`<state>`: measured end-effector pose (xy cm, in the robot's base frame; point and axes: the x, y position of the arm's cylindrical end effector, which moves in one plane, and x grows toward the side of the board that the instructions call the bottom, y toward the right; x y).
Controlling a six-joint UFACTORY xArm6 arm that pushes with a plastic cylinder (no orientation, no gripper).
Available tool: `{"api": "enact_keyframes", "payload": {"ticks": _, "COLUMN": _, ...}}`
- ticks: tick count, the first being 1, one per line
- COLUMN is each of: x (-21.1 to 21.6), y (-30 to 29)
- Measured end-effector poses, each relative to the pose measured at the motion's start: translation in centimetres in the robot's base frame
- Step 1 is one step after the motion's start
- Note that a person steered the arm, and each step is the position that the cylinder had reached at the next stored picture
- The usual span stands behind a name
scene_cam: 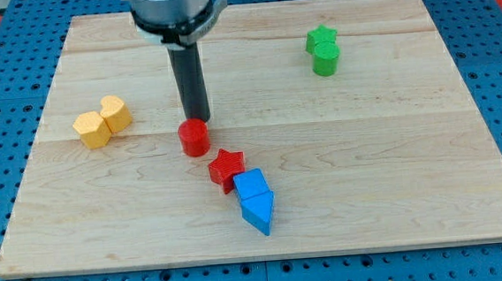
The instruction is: Slide your arm towards center left
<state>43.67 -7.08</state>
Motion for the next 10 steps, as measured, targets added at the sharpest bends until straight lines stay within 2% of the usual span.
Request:
{"api": "enact_keyframes", "payload": {"ticks": 1, "x": 2.2, "y": 0.0}}
{"api": "enact_keyframes", "payload": {"ticks": 2, "x": 2.0, "y": -1.6}}
{"api": "enact_keyframes", "payload": {"ticks": 3, "x": 3.5, "y": -6.4}}
{"api": "enact_keyframes", "payload": {"ticks": 4, "x": 6.3, "y": -8.2}}
{"api": "enact_keyframes", "payload": {"ticks": 5, "x": 7.1, "y": -6.3}}
{"api": "enact_keyframes", "payload": {"ticks": 6, "x": 4.7, "y": -3.1}}
{"api": "enact_keyframes", "payload": {"ticks": 8, "x": 3.3, "y": 1.7}}
{"api": "enact_keyframes", "payload": {"ticks": 9, "x": 2.4, "y": 0.5}}
{"api": "enact_keyframes", "payload": {"ticks": 10, "x": -0.3, "y": -2.0}}
